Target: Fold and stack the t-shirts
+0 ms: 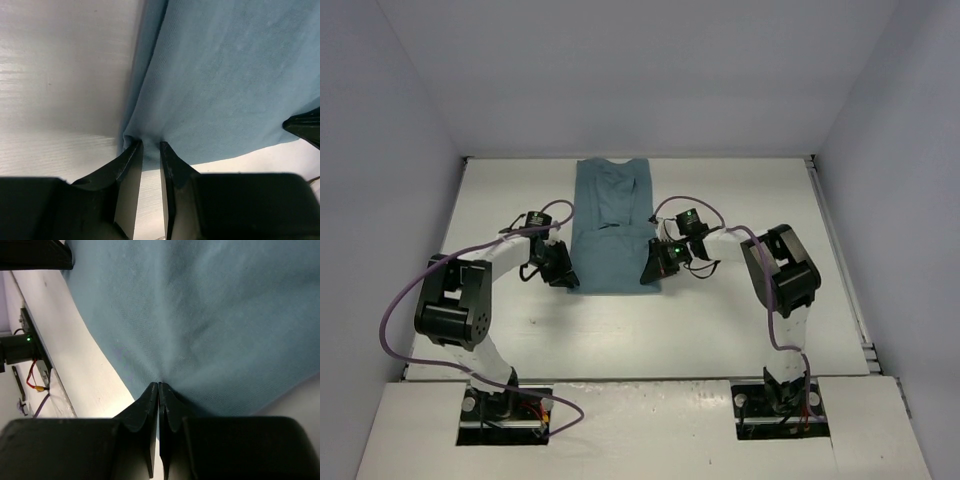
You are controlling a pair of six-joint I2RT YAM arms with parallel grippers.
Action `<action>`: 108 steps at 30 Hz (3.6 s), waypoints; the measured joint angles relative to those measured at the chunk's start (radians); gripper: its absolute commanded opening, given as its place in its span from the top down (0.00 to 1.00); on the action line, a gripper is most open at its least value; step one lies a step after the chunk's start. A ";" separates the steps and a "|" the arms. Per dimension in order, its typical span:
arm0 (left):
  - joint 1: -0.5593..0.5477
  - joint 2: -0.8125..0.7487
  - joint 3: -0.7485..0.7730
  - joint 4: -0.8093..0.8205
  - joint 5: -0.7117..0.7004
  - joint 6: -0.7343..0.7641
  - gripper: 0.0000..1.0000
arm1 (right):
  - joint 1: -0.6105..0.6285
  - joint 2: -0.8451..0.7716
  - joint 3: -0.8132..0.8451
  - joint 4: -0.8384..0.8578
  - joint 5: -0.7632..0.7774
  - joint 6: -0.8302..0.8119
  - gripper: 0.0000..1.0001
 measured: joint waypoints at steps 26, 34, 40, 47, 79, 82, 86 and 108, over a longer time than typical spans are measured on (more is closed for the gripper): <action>0.018 0.256 0.553 -0.063 0.058 0.095 0.79 | -0.069 0.102 0.393 -0.008 0.041 0.071 0.84; 0.025 0.368 0.499 -0.033 0.076 0.112 0.84 | -0.087 0.230 0.390 -0.019 0.049 0.067 0.84; 0.094 0.330 0.407 0.048 0.126 0.087 0.86 | -0.122 0.230 0.352 0.034 0.008 0.065 0.82; 0.155 0.253 0.393 0.006 0.095 0.083 0.63 | -0.124 0.153 0.313 0.014 0.097 0.045 0.66; 0.003 -0.214 -0.165 -0.092 0.015 -0.051 0.51 | 0.048 -0.496 -0.392 -0.002 0.561 0.400 0.39; 0.003 -0.168 -0.165 -0.059 0.015 -0.063 0.52 | 0.055 -0.451 -0.393 0.032 0.554 0.423 0.39; 0.003 -0.150 -0.163 -0.032 0.040 -0.089 0.53 | 0.059 -0.428 -0.394 0.097 0.551 0.445 0.41; 0.003 -0.091 -0.149 0.067 0.100 -0.160 0.65 | 0.062 -0.413 -0.478 0.290 0.528 0.553 0.52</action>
